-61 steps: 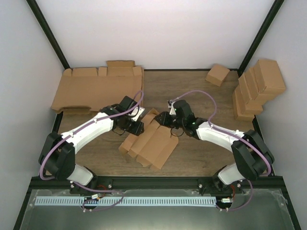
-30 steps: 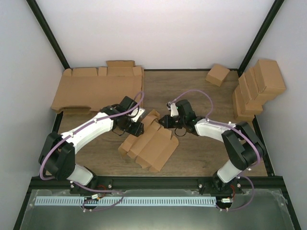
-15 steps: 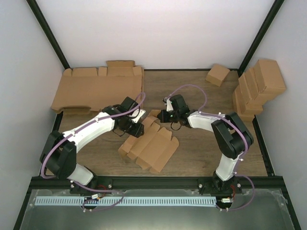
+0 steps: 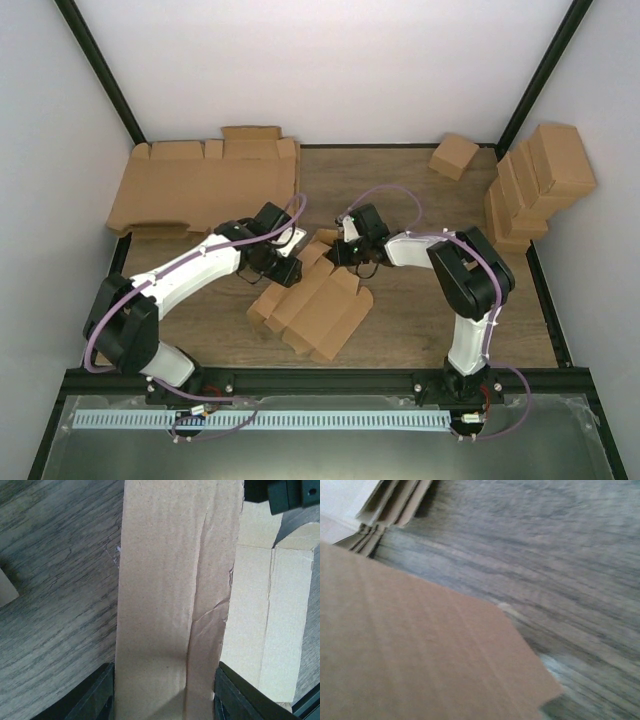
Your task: Fold the paper box
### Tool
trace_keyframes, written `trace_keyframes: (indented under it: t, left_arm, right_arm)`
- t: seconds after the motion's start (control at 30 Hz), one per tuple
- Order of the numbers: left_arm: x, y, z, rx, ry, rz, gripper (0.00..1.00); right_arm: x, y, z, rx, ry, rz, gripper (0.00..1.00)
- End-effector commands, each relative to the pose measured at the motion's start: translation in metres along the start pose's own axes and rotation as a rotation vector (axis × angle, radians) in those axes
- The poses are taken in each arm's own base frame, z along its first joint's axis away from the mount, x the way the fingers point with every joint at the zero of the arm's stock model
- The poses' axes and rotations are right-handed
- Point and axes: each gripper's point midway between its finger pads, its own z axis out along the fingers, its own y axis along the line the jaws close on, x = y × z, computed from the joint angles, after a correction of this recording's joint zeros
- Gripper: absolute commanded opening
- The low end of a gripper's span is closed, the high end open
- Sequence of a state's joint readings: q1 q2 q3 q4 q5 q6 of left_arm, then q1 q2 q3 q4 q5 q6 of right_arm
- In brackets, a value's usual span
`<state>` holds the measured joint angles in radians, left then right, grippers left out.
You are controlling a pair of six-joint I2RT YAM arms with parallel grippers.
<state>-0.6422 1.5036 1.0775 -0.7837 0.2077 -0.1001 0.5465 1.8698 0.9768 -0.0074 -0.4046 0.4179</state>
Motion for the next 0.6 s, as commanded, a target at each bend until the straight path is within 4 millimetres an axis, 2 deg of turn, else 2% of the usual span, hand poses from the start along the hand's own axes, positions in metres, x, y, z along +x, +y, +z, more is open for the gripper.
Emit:
trace_keyframes:
  t: [0.0,0.17,0.57]
  left_arm:
    - [-0.011,-0.007,-0.005,-0.007,-0.028,0.030,0.50]
    - [-0.009,-0.010,0.000,-0.032,-0.020,0.054,0.50]
    - [-0.008,-0.015,0.002,-0.062,-0.023,0.079,0.50]
  right_arm:
    - [-0.001,0.027,-0.008,-0.130,0.016,-0.051,0.01]
    - [0.003,0.043,-0.020,-0.204,0.027,-0.075,0.01]
    - [0.026,0.041,-0.024,-0.218,0.074,-0.132,0.01]
